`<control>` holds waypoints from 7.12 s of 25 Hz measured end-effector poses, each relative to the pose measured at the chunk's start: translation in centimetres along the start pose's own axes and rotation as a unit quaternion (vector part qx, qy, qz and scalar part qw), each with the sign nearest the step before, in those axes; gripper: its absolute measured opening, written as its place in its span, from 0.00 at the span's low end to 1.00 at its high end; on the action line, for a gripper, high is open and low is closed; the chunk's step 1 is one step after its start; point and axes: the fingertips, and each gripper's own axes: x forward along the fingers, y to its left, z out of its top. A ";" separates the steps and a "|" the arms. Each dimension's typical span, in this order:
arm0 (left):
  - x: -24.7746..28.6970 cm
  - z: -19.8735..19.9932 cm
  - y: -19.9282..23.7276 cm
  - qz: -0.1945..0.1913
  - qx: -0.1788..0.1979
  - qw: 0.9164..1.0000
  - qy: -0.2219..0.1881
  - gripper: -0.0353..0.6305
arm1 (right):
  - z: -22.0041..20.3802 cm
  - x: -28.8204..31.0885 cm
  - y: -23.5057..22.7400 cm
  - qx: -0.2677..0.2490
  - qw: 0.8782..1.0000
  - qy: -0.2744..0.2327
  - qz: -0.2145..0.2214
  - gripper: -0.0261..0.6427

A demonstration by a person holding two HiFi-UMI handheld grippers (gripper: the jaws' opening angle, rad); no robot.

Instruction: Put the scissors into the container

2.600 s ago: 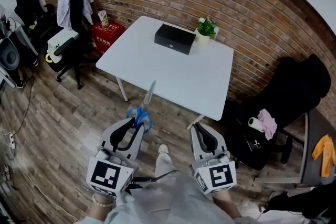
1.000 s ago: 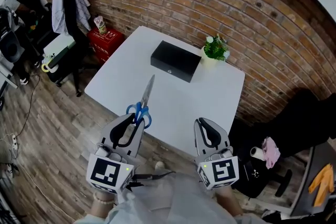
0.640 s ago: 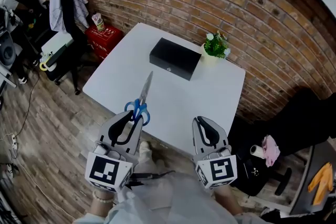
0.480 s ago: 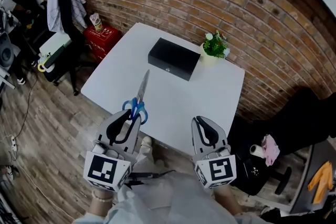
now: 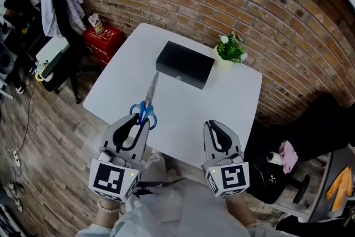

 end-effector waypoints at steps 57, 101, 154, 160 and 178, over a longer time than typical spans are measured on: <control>21.6 -8.0 15.7 -0.070 -0.040 0.994 0.077 0.20 | -17.7 31.1 -5.1 0.123 0.967 0.195 -0.106 0.22; 21.9 -7.9 15.6 -0.079 -0.038 0.993 0.074 0.20 | -19.1 30.4 -2.3 0.106 0.958 0.238 -0.115 0.17; 20.8 -7.3 14.1 -0.078 -0.014 0.994 0.075 0.20 | -19.6 23.2 4.3 0.131 0.961 0.244 -0.012 0.16; 21.2 -7.0 12.9 -0.095 0.010 0.993 0.071 0.20 | -17.4 21.0 3.8 0.129 0.967 0.218 0.000 0.13; 25.4 -14.0 6.9 -0.256 0.254 0.916 0.173 0.20 | -9.8 13.3 -3.7 0.126 0.974 0.135 -0.131 0.12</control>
